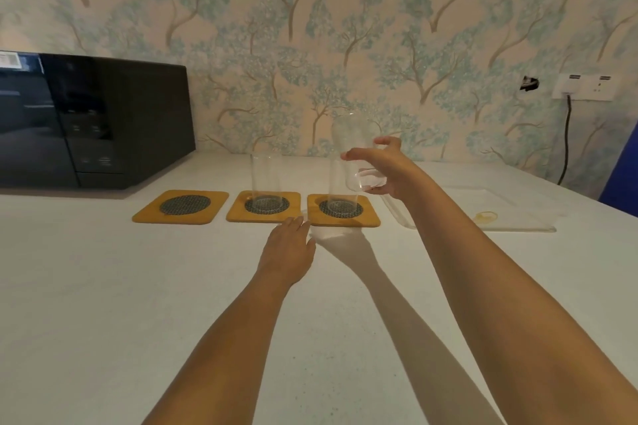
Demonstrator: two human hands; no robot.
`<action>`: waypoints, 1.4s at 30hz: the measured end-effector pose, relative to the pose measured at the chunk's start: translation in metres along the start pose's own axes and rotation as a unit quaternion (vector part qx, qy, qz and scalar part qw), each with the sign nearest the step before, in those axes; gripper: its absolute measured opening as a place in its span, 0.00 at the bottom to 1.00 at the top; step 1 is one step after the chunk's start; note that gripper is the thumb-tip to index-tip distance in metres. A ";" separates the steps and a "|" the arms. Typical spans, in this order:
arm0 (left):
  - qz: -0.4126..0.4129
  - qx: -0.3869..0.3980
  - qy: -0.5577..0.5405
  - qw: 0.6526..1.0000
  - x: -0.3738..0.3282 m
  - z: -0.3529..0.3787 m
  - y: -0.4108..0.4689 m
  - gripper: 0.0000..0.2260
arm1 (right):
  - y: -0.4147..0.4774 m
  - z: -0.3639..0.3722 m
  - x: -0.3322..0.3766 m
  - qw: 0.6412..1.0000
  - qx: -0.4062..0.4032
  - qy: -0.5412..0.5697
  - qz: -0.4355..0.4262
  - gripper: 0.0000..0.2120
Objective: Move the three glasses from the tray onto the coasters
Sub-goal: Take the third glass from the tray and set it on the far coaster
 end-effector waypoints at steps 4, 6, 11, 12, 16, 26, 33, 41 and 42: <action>-0.005 -0.013 -0.005 1.000 0.021 -0.003 -0.005 0.23 | -0.002 0.030 -0.002 0.992 0.010 -0.113 -0.058 0.36; -0.013 -0.016 -0.003 1.000 0.037 -0.006 -0.009 0.23 | -0.002 0.042 -0.002 0.985 0.011 -0.143 -0.098 0.34; -0.056 -0.007 0.018 0.998 0.084 -0.012 -0.020 0.23 | -0.005 0.073 -0.004 0.969 0.005 -0.170 -0.177 0.35; -0.064 -0.003 0.022 0.998 0.092 -0.012 -0.022 0.23 | -0.006 0.078 -0.004 0.969 0.000 -0.161 -0.189 0.35; -0.104 0.013 0.037 0.994 0.121 -0.015 -0.028 0.24 | -0.010 0.102 -0.002 0.971 -0.004 -0.105 -0.214 0.35; -0.114 0.035 0.017 0.993 0.137 -0.014 -0.031 0.22 | 0.008 0.157 -0.015 0.989 0.015 0.088 -0.117 0.38; -0.109 0.021 0.019 0.994 0.137 -0.013 -0.028 0.19 | 0.033 0.194 -0.033 0.989 0.039 0.120 -0.077 0.30; -0.120 0.008 0.025 0.992 0.138 -0.011 -0.024 0.19 | 0.051 0.226 -0.053 0.984 0.076 0.159 -0.023 0.39; -0.120 0.009 0.022 0.992 0.138 -0.011 -0.024 0.19 | 0.052 0.229 -0.053 0.982 0.089 0.164 -0.015 0.39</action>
Point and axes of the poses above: each hand's wrist, its own y-axis towards the middle knuckle, its own z-axis out of the palm, x = y × z, the point moved 4 cm from there along y, towards the middle knuckle, and after that the axes turned 15 degrees about y, right-handed, at the moved point
